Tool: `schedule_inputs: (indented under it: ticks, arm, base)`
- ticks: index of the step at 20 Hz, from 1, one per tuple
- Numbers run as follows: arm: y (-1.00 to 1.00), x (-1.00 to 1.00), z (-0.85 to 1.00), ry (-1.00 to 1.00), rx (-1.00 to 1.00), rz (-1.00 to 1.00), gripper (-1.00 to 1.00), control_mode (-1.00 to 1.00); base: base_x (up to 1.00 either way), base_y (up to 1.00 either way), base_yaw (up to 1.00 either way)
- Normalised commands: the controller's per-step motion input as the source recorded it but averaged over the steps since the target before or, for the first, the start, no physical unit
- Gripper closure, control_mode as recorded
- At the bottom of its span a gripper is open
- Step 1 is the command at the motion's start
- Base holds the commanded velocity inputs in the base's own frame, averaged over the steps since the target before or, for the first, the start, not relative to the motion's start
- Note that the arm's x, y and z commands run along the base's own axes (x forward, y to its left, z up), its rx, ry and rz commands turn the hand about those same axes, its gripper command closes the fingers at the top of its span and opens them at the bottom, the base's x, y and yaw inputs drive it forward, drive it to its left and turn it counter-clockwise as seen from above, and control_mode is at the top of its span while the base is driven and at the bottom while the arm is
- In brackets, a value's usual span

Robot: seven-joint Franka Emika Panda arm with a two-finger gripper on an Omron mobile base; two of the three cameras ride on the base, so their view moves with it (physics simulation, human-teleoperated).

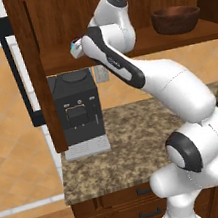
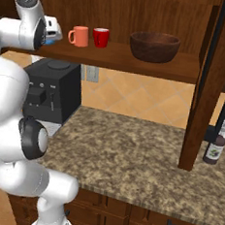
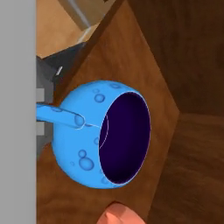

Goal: Gather all objects into one cabinet and sort the glasses and bowls to opposite sides.

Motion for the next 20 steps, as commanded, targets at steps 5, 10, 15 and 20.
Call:
schedule_inputs:
  ticks: [5,10,15,20]
  arm:
    - [0.28,0.78,-0.04,0.08,0.00,-0.11,1.00,-1.00]
    - [0.26,0.55,-0.21,0.01,0.00,-0.07,1.00,-1.00]
    - [0.15,0.82,-0.14,0.01,0.00,-0.05,1.00,-1.00]
    - [0.13,0.82,-0.13,0.01,0.00,-0.03,1.00,-1.00]
  base:
    - [0.00,0.00,0.00]
    - [0.00,0.00,0.00]
    - [0.00,0.00,0.00]
    - [0.00,0.00,0.00]
